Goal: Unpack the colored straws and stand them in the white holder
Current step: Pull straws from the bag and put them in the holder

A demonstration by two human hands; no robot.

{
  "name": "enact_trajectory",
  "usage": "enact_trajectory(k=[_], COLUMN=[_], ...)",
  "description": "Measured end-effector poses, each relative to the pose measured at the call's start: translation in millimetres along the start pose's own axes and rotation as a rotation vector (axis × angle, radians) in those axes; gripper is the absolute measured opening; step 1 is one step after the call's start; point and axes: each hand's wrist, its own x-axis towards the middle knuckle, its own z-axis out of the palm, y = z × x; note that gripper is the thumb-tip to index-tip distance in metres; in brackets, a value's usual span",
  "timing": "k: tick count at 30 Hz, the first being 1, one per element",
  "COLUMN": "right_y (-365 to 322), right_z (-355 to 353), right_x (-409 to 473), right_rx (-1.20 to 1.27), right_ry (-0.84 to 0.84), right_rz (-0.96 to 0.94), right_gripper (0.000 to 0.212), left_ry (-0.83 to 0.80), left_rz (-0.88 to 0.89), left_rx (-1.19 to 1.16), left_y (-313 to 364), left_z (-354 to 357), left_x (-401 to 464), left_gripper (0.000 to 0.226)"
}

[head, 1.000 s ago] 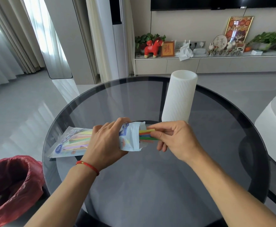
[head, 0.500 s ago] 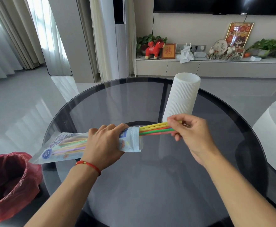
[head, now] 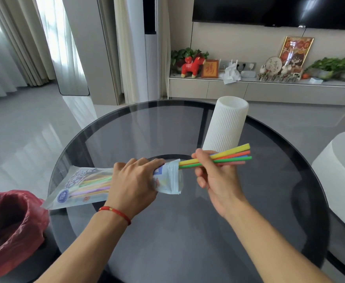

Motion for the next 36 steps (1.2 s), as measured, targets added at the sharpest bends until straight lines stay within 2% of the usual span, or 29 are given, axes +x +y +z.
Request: enact_trajectory(k=[2,5,8,11,15,18,22,26,30,33,36], right_y=[-11,-33,-51,-70,-94,-92,-77,-75,-69,-71,-79], right_z=[-17,-49,-69,-75,-71,-58,-50,-58,-66,-72,-71], right_x=[10,20,20,8,-13,-13,-8,-4,-2,1,3], right_rx=[-0.054,-0.17,-0.256,-0.489,-0.951,-1.175,-1.074,-1.023,-0.912,-0.733,-0.389], right_ry=[0.134,0.31,0.361,0.327,0.147,0.063,0.054,0.119,0.183,0.269,0.334], right_rz=[-0.087,-0.199,-0.287,-0.435,-0.669,-0.614,-0.384,-0.403,-0.306,-0.312,-0.274], right_gripper=[0.031,0.028,0.027,0.026,0.038,0.046,0.046,0.042,0.034,0.029,0.03], left_ry=[-0.023,-0.066,-0.113,-0.144,-0.171,-0.186,-0.205,-0.211,-0.223,-0.226,-0.229], left_rz=[-0.011,-0.042,-0.054,-0.054,-0.046,-0.034,-0.019,-0.012,-0.02,-0.019,0.003], left_rx=[0.032,0.083,0.117,0.128,0.132,0.136,0.136,0.122,0.105,0.097,0.102], left_y=[-3,-8,-8,-6,-2,4,11,12,15,17,20], left_z=[2,4,8,10,11,11,13,13,14,16,19], left_x=[0,0,-2,-2,-3,-6,-11,-13,-13,-12,-11], left_gripper=[0.04,0.036,0.038,0.041,0.042,0.044,0.046,0.046,0.045,0.048,0.048])
